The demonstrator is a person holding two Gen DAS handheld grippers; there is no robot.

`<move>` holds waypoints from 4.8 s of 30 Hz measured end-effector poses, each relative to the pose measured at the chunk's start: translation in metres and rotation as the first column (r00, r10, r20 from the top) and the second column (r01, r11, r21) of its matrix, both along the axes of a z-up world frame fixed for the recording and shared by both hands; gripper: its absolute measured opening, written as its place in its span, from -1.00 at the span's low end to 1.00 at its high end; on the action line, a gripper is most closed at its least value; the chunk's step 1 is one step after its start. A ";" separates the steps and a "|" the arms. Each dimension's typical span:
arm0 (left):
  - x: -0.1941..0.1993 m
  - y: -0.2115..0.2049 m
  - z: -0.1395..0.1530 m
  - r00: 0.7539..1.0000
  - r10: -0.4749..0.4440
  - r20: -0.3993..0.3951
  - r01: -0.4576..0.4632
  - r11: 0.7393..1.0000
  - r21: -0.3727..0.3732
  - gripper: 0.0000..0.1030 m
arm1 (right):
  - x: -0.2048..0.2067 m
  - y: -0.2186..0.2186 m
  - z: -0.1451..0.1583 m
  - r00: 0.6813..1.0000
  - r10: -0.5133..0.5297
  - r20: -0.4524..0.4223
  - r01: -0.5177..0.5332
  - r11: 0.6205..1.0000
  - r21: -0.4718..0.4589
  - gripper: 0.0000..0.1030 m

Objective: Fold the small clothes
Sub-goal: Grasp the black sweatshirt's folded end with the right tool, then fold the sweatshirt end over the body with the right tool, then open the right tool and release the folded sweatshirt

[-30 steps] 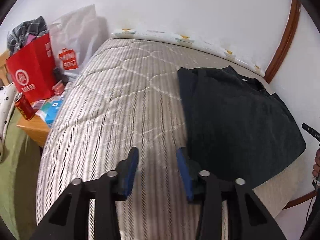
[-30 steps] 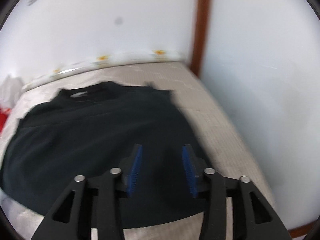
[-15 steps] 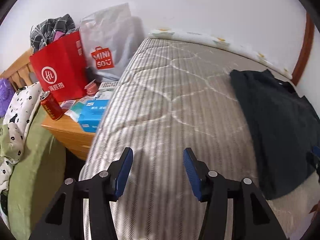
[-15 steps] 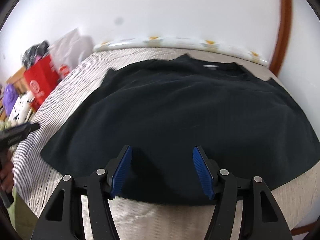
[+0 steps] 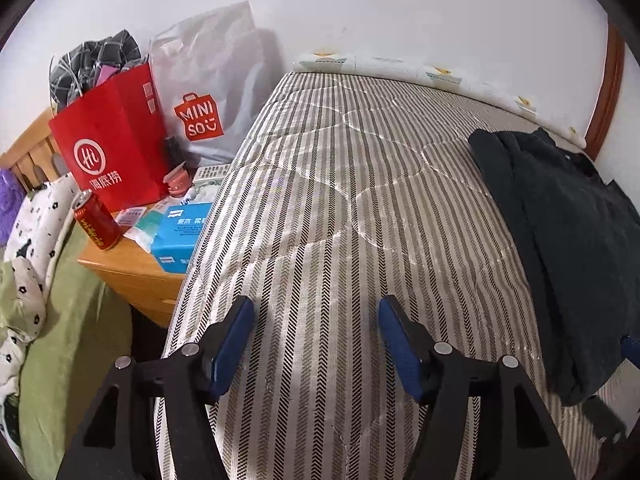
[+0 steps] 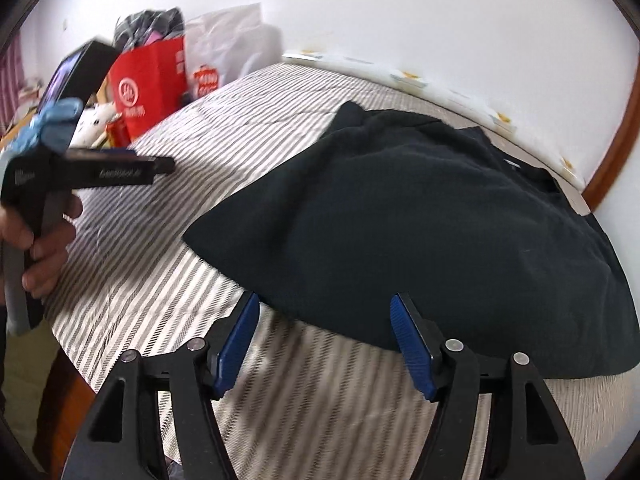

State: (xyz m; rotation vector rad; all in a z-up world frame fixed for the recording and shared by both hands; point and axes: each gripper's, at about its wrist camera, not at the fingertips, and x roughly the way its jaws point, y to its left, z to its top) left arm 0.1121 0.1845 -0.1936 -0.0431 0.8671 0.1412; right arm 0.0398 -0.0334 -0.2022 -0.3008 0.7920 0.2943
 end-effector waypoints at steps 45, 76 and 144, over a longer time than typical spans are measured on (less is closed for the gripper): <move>0.010 -0.200 0.051 0.945 -0.324 0.046 0.327 0.939 -0.110 0.29 | 0.034 -0.329 0.041 0.887 -0.460 0.029 0.387 0.778 0.494 -0.74; -0.019 -0.352 0.026 0.778 -0.628 -0.004 0.624 0.774 -0.109 0.30 | 0.076 -0.378 0.000 0.882 -0.470 -0.030 0.404 0.724 0.559 -0.66; 0.001 -0.205 0.054 0.889 -0.439 0.127 0.453 0.884 -0.117 -0.36 | 0.082 -0.280 0.021 0.905 -0.425 -0.004 0.393 0.832 0.391 -0.33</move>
